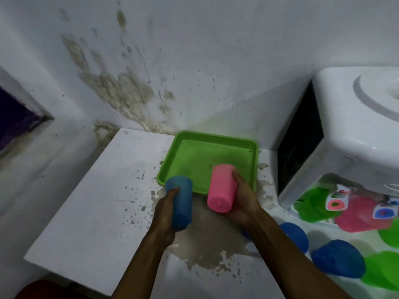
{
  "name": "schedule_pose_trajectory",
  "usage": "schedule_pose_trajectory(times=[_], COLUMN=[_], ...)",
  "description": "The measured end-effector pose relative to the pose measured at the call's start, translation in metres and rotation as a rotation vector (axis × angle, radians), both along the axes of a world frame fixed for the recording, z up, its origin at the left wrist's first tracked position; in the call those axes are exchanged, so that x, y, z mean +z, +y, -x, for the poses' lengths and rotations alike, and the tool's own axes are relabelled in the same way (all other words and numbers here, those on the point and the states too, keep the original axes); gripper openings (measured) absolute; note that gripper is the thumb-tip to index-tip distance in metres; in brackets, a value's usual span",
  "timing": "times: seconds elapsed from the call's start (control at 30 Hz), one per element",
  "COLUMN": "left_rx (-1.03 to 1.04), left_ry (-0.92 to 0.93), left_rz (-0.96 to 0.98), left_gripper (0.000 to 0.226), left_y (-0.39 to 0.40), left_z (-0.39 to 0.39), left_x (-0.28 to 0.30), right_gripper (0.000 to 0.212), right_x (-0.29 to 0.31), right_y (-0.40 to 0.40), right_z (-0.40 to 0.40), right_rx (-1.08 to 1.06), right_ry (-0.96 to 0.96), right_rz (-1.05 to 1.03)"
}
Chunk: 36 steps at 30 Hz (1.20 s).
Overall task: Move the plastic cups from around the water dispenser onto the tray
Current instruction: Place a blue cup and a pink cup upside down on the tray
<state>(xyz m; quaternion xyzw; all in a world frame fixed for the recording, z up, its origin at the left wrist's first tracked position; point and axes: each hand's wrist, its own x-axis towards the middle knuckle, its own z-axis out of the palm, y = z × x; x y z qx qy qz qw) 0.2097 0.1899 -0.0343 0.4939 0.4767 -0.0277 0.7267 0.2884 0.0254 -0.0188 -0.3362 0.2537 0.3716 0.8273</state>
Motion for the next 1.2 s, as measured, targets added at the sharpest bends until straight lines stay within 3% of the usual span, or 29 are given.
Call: schedule_pose_trajectory(times=[0.1,0.2,0.27,0.4,0.53,0.77,1.07,1.2], left_rx=[-0.054,-0.137,-0.193,-0.283,-0.338,-0.418,-0.510,-0.562], left_ry=[0.017,0.062,0.047,-0.009,-0.025,-0.129,-0.238,-0.312], left_rz=[0.015,0.006,-0.046,-0.320,-0.680,-0.838,-0.909,-0.946], left_gripper=[0.052,0.038,0.032,0.047,0.058,0.066,0.080,0.079], left_y=[0.024,0.055,0.068,0.099,0.120,0.135,0.137,0.132], left_z=[-0.028,-0.061,-0.082,-0.125,-0.159,-0.203,-0.246,-0.258], left_x=[-0.003,-0.008,-0.007,-0.025,-0.036,-0.057,-0.076,-0.078], right_gripper=[0.045,0.027,0.025,0.059,0.058,0.070,0.083,0.079], right_x=[-0.009,-0.016,-0.020,-0.034,-0.041,-0.052,-0.081,-0.089], right_y=[0.022,0.050,0.061,0.087,0.103,0.123,0.149,0.159], right_z=[-0.019,-0.046,-0.061,-0.098,-0.134,-0.176,-0.201,-0.209], right_rx=[-0.007,0.046,0.081,0.091,0.092,0.241,0.283,0.274], right_ry=[0.062,0.072,0.067,-0.088,-0.256,-0.571,-0.756,-0.798], right_rz=[-0.024,0.090,0.184,0.565,0.947,1.366,1.466,1.451])
